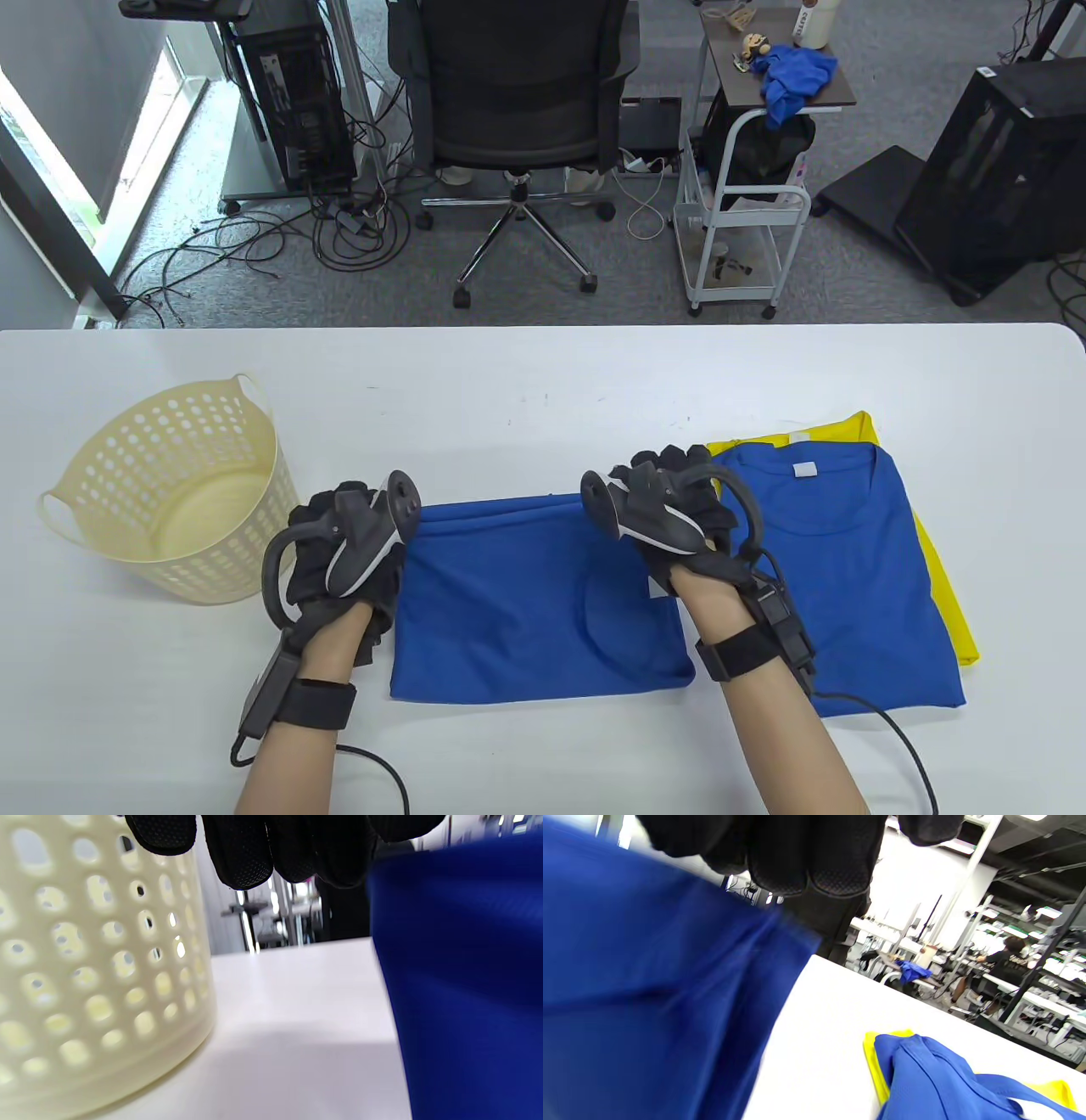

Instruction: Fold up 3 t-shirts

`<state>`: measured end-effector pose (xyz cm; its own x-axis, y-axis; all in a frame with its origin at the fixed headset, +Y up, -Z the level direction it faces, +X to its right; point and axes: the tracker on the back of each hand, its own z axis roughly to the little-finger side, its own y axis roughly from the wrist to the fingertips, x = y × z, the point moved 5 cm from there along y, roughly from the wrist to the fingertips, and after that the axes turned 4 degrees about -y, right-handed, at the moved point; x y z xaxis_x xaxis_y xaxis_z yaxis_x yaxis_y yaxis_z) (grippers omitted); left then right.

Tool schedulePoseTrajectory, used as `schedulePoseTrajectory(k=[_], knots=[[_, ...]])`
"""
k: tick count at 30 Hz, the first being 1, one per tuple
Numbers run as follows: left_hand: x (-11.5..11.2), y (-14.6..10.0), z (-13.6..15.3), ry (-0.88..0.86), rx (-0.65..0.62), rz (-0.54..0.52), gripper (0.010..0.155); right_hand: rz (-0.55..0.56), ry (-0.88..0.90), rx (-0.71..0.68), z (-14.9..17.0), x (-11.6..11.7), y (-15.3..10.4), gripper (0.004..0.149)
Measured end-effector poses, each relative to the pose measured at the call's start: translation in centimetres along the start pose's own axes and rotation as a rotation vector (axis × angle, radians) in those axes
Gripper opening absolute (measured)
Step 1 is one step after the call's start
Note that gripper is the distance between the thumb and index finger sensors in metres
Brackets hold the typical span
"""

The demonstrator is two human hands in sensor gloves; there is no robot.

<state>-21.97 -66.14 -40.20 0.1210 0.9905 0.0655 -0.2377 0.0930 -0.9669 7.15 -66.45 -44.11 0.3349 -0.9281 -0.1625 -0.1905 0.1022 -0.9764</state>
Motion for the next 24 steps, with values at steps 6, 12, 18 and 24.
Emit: schedulePoseTrajectory(k=[6,12,18,24], knots=[[-4.7,-3.4,-6.9,-0.073,-0.434,0.269,0.057,-0.052,0.097,-0.013,1.2,1.8,-1.0,0.054],[-9.5,-4.7,-9.7,0.143,-0.443,0.393,0.062,-0.063,0.215,-0.055,1.2,1.9,-4.7,0.058],[-9.1,-5.1,-8.9,0.13,-0.333,0.392,0.061,-0.032,0.19,-0.105,0.6,3.2,-7.5,0.058],[-7.6,-7.8,-11.3,0.159,-0.428,0.27,0.054,-0.065,0.217,-0.156,-0.6,4.6,-8.2,0.057]])
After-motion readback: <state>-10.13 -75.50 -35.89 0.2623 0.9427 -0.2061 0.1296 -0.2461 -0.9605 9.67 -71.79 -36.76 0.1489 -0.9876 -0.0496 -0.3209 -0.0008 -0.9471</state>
